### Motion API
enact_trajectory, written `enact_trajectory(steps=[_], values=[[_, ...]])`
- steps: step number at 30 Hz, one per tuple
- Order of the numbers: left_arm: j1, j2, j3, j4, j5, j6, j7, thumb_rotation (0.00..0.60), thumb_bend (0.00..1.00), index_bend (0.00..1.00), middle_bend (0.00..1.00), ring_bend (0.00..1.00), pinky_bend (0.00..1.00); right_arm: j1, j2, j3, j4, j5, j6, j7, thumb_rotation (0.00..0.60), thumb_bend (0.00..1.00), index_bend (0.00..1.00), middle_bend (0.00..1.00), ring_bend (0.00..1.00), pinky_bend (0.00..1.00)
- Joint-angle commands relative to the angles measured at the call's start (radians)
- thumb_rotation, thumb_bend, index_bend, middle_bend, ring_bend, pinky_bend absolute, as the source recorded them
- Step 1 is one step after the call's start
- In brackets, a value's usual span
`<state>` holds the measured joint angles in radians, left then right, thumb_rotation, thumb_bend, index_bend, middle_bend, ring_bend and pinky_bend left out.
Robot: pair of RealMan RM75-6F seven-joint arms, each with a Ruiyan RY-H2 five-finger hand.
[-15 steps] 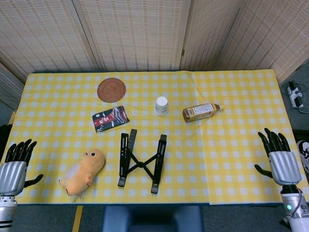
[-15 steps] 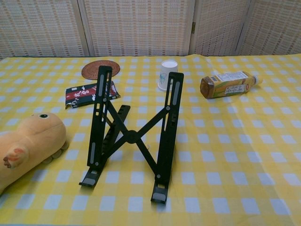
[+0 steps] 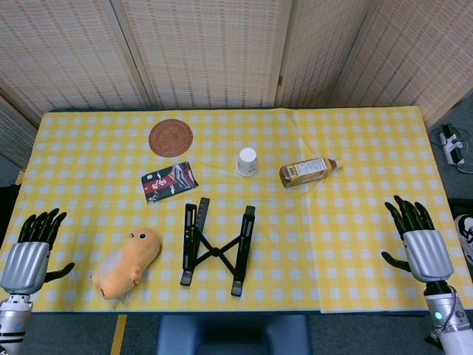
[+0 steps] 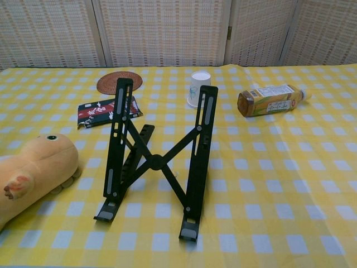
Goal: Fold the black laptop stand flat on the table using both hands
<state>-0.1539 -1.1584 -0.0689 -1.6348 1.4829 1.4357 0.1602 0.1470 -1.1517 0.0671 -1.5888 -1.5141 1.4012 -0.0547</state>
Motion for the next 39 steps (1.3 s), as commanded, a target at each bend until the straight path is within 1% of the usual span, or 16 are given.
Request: enact_trajectory(steps=[1, 5, 8, 9, 11, 12, 16, 20, 24, 28, 32, 35, 39], values=[[-0.005, 0.003, -0.002, -0.005, 0.006, 0.000, -0.005, 0.600, 0.15, 0.06, 0.08, 0.03, 0.00, 0.036, 0.013, -0.011, -0.018, -0.023, -0.059, 0.077, 0.600, 0.19, 0.00, 0.00, 0.05, 0.00], [-0.009, 0.004, -0.003, -0.013, 0.006, -0.004, -0.022, 0.600, 0.15, 0.07, 0.10, 0.04, 0.00, 0.115, 0.021, -0.013, -0.051, -0.042, -0.182, 0.230, 0.600, 0.19, 0.00, 0.01, 0.06, 0.00], [-0.009, 0.009, 0.004, -0.019, 0.015, -0.003, -0.019, 0.600, 0.15, 0.07, 0.10, 0.05, 0.00, 0.194, 0.008, -0.015, -0.052, -0.072, -0.290, 0.377, 0.600, 0.19, 0.00, 0.01, 0.06, 0.00], [-0.008, 0.009, 0.006, -0.021, 0.020, 0.001, -0.018, 0.600, 0.15, 0.07, 0.10, 0.05, 0.00, 0.226, -0.002, -0.017, -0.048, -0.084, -0.329, 0.436, 0.600, 0.19, 0.00, 0.01, 0.06, 0.00], [-0.006, 0.010, 0.009, -0.025, 0.025, 0.005, -0.018, 0.600, 0.15, 0.07, 0.10, 0.05, 0.00, 0.269, -0.021, -0.017, -0.043, -0.108, -0.368, 0.542, 0.600, 0.19, 0.00, 0.01, 0.06, 0.00], [-0.005, 0.012, 0.010, -0.028, 0.026, 0.007, -0.018, 0.600, 0.15, 0.07, 0.10, 0.05, 0.00, 0.297, -0.034, -0.014, -0.040, -0.120, -0.387, 0.622, 0.600, 0.19, 0.00, 0.01, 0.06, 0.00], [-0.003, 0.013, 0.012, -0.031, 0.026, 0.011, -0.017, 0.600, 0.15, 0.07, 0.10, 0.05, 0.00, 0.377, -0.087, -0.009, -0.004, -0.154, -0.425, 0.890, 0.600, 0.20, 0.00, 0.02, 0.08, 0.00], [-0.003, 0.011, 0.014, -0.029, 0.025, 0.009, -0.021, 0.600, 0.15, 0.08, 0.10, 0.05, 0.00, 0.466, -0.146, -0.017, 0.051, -0.177, -0.473, 1.192, 0.600, 0.31, 0.00, 0.03, 0.08, 0.00], [-0.005, 0.011, 0.014, -0.026, 0.026, 0.008, -0.025, 0.600, 0.15, 0.08, 0.10, 0.05, 0.00, 0.525, -0.214, -0.016, 0.124, -0.184, -0.480, 1.394, 0.600, 0.36, 0.00, 0.03, 0.08, 0.00], [-0.016, 0.008, 0.011, -0.018, 0.030, -0.002, -0.040, 0.600, 0.15, 0.08, 0.10, 0.05, 0.00, 0.589, -0.267, -0.027, 0.192, -0.200, -0.507, 1.504, 0.600, 0.37, 0.00, 0.03, 0.08, 0.00], [-0.049, 0.017, 0.004, -0.018, 0.036, -0.045, -0.088, 0.600, 0.15, 0.08, 0.10, 0.05, 0.00, 0.658, -0.322, -0.032, 0.265, -0.198, -0.544, 1.618, 0.600, 0.37, 0.00, 0.03, 0.08, 0.00], [-0.069, 0.021, -0.003, -0.016, 0.039, -0.068, -0.119, 0.600, 0.15, 0.08, 0.11, 0.05, 0.00, 0.696, -0.358, -0.037, 0.318, -0.208, -0.548, 1.670, 0.600, 0.38, 0.00, 0.06, 0.09, 0.00], [-0.103, 0.036, -0.008, -0.026, 0.042, -0.115, -0.202, 0.600, 0.15, 0.08, 0.11, 0.06, 0.00, 0.759, -0.391, -0.064, 0.371, -0.248, -0.532, 1.807, 0.600, 0.38, 0.00, 0.10, 0.11, 0.00]])
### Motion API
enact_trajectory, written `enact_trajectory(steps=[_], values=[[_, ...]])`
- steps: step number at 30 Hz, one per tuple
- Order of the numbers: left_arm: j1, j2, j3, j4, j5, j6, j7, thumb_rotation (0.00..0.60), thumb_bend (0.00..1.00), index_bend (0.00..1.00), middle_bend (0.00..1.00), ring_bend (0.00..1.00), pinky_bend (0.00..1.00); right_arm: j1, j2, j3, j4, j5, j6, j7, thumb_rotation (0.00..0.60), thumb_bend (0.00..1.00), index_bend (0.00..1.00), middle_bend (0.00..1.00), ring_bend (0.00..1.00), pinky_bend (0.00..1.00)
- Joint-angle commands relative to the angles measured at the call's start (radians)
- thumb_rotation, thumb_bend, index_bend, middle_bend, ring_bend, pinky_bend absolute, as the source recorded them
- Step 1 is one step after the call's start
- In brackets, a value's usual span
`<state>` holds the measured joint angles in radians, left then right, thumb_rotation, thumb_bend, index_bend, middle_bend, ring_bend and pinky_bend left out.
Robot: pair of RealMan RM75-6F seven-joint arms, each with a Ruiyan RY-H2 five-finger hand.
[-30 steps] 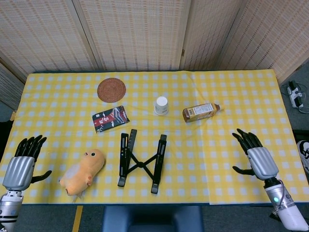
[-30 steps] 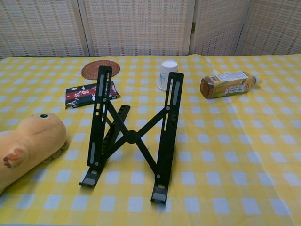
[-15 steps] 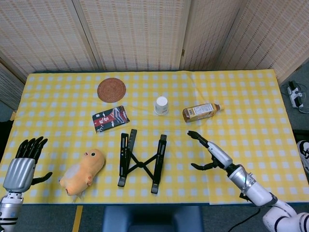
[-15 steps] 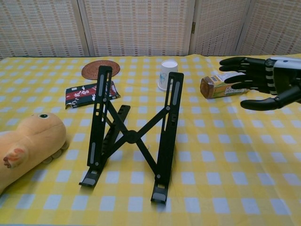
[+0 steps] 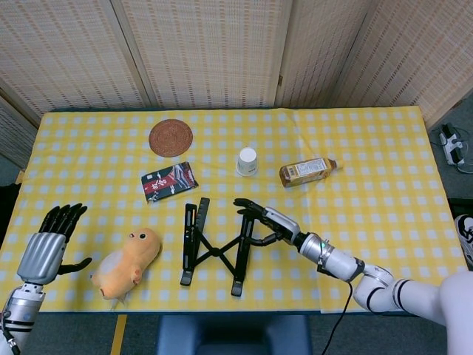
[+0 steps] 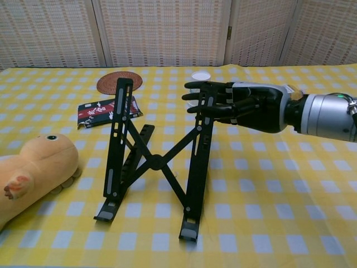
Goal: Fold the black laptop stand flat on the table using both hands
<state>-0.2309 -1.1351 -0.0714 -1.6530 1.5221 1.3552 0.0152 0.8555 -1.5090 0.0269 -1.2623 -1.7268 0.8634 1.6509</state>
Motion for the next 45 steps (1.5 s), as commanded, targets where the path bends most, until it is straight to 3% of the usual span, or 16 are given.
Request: enact_trajectory(steps=[1, 9, 13, 19, 27, 35, 45], values=[[-0.034, 0.018, -0.005, -0.011, 0.006, -0.048, -0.077, 0.600, 0.15, 0.08, 0.12, 0.06, 0.00, 0.063, -0.039, -0.032, 0.057, -0.046, 0.013, 0.130, 0.600, 0.38, 0.00, 0.11, 0.13, 0.01], [-0.122, 0.066, 0.007, -0.012, 0.057, -0.166, -0.351, 0.600, 0.15, 0.08, 0.12, 0.07, 0.00, 0.139, -0.065, -0.119, 0.149, -0.141, 0.140, 0.355, 0.600, 0.40, 0.05, 0.19, 0.21, 0.01], [-0.173, 0.081, 0.017, -0.002, 0.089, -0.225, -0.480, 0.600, 0.15, 0.08, 0.12, 0.08, 0.06, 0.155, -0.055, -0.158, 0.167, -0.175, 0.215, 0.404, 0.600, 0.40, 0.05, 0.20, 0.22, 0.02], [-0.255, 0.093, 0.046, 0.013, 0.160, -0.298, -0.690, 0.600, 0.15, 0.06, 0.12, 0.08, 0.05, 0.163, -0.014, -0.199, 0.127, -0.196, 0.298, 0.395, 0.600, 0.40, 0.06, 0.21, 0.22, 0.03], [-0.357, 0.100, 0.130, 0.050, 0.311, -0.327, -0.936, 0.600, 0.14, 0.01, 0.12, 0.07, 0.05, 0.176, 0.054, -0.247, 0.008, -0.217, 0.343, 0.298, 0.600, 0.40, 0.06, 0.21, 0.22, 0.03], [-0.381, 0.056, 0.157, 0.054, 0.304, -0.322, -0.911, 0.600, 0.14, 0.02, 0.12, 0.09, 0.05, 0.183, 0.101, -0.282, -0.101, -0.232, 0.365, 0.186, 0.600, 0.40, 0.06, 0.21, 0.22, 0.02], [-0.379, 0.008, 0.176, 0.025, 0.250, -0.335, -0.806, 0.600, 0.14, 0.10, 0.16, 0.14, 0.15, 0.187, 0.132, -0.312, -0.179, -0.231, 0.370, 0.104, 0.600, 0.40, 0.06, 0.21, 0.22, 0.03]])
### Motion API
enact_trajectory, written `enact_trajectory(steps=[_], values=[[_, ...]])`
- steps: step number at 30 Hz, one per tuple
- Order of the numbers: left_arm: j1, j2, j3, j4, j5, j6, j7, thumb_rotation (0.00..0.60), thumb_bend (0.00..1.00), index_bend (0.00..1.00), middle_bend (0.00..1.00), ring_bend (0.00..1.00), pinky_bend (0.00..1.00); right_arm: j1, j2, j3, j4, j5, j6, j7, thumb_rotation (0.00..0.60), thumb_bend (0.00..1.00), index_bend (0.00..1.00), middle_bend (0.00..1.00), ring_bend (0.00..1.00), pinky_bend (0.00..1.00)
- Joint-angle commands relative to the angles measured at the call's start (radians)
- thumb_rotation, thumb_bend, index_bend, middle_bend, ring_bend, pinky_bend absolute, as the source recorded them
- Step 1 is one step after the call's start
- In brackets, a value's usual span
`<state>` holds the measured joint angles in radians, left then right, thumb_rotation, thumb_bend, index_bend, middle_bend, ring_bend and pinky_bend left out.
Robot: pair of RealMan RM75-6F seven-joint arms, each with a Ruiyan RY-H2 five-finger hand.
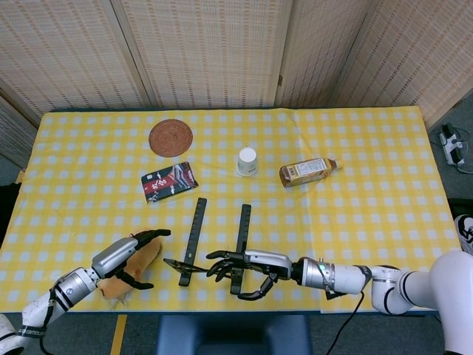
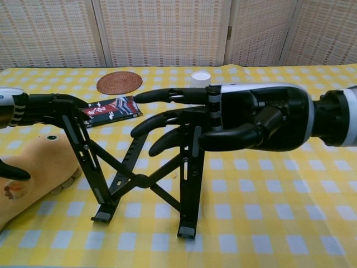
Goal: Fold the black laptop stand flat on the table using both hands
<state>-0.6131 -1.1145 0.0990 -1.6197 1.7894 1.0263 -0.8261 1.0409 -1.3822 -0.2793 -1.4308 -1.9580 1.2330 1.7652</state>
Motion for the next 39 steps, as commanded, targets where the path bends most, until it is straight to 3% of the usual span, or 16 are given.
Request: enact_trajectory(steps=[1, 12, 23, 39], values=[[0.005, -0.017, 0.007, -0.011, -0.024, -0.008, 0.052, 0.600, 0.15, 0.12, 0.17, 0.15, 0.16, 0.002, 0.007, -0.009, -0.015, 0.000, 0.001, -0.014, 0.600, 0.40, 0.06, 0.21, 0.22, 0.03], [0.022, -0.111, 0.000, -0.006, -0.101, -0.043, 0.316, 0.600, 0.16, 0.26, 0.27, 0.22, 0.19, 0.006, 0.009, -0.027, -0.030, 0.006, 0.009, -0.024, 0.600, 0.40, 0.06, 0.21, 0.22, 0.03], [0.051, -0.232, -0.029, 0.051, -0.157, -0.012, 0.557, 0.600, 0.26, 0.43, 0.34, 0.25, 0.18, 0.007, 0.003, -0.039, -0.017, 0.015, 0.019, -0.011, 0.600, 0.40, 0.06, 0.21, 0.22, 0.03], [0.062, -0.298, -0.041, 0.078, -0.187, 0.014, 0.595, 0.600, 0.34, 0.52, 0.34, 0.23, 0.17, -0.002, -0.007, -0.044, 0.006, 0.032, 0.029, 0.000, 0.600, 0.40, 0.06, 0.21, 0.22, 0.02]])
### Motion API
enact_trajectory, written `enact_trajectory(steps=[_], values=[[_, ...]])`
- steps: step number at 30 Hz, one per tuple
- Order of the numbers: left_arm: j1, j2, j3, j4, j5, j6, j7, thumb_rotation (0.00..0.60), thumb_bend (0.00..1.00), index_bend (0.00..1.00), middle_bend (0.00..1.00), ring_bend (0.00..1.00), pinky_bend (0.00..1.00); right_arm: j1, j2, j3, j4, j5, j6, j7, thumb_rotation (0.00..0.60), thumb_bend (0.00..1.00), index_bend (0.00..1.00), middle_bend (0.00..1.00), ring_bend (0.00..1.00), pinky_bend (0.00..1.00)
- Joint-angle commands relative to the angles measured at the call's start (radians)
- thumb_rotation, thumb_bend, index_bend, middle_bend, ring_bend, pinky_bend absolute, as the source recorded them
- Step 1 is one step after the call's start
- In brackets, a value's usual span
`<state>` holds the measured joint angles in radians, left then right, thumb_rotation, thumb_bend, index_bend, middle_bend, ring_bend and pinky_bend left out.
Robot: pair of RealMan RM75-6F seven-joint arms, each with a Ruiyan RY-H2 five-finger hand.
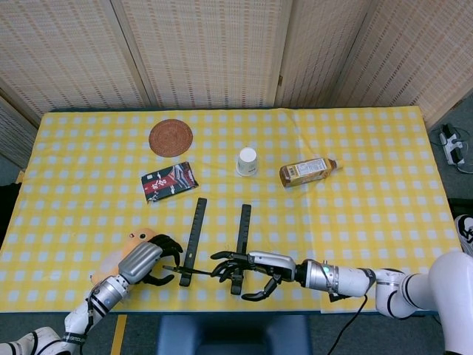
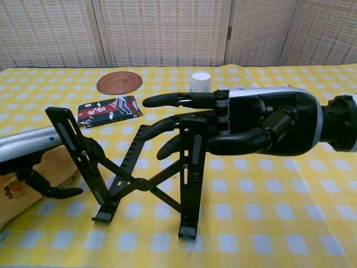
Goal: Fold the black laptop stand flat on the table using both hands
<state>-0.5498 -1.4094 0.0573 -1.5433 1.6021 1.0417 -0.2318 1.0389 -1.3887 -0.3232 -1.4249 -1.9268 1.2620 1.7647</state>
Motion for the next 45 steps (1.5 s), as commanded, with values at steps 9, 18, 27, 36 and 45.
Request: enact_trajectory(steps=[9, 18, 27, 36, 45], values=[[0.000, -0.020, 0.002, 0.011, -0.005, 0.004, 0.006, 0.600, 0.35, 0.53, 0.34, 0.22, 0.17, -0.004, -0.004, -0.005, -0.001, 0.004, -0.002, 0.001, 0.600, 0.40, 0.06, 0.21, 0.22, 0.02], [0.002, -0.036, 0.005, 0.028, -0.006, 0.010, -0.004, 0.600, 0.38, 0.54, 0.34, 0.22, 0.17, -0.007, -0.003, -0.008, -0.004, 0.006, -0.003, -0.003, 0.600, 0.40, 0.06, 0.21, 0.22, 0.03], [0.003, -0.040, 0.007, 0.028, -0.007, 0.013, -0.004, 0.600, 0.39, 0.56, 0.34, 0.22, 0.17, -0.009, -0.003, -0.009, -0.005, 0.011, -0.006, 0.000, 0.600, 0.40, 0.06, 0.21, 0.22, 0.03], [0.003, -0.048, 0.010, 0.021, -0.008, 0.015, -0.008, 0.600, 0.42, 0.58, 0.34, 0.22, 0.17, -0.011, -0.010, -0.005, 0.007, 0.024, -0.023, -0.008, 0.600, 0.40, 0.06, 0.21, 0.22, 0.03], [0.007, -0.044, 0.015, 0.001, -0.004, 0.021, 0.008, 0.600, 0.43, 0.58, 0.34, 0.22, 0.17, 0.008, -0.069, 0.038, 0.063, 0.062, -0.079, 0.002, 0.600, 0.40, 0.06, 0.21, 0.22, 0.02]])
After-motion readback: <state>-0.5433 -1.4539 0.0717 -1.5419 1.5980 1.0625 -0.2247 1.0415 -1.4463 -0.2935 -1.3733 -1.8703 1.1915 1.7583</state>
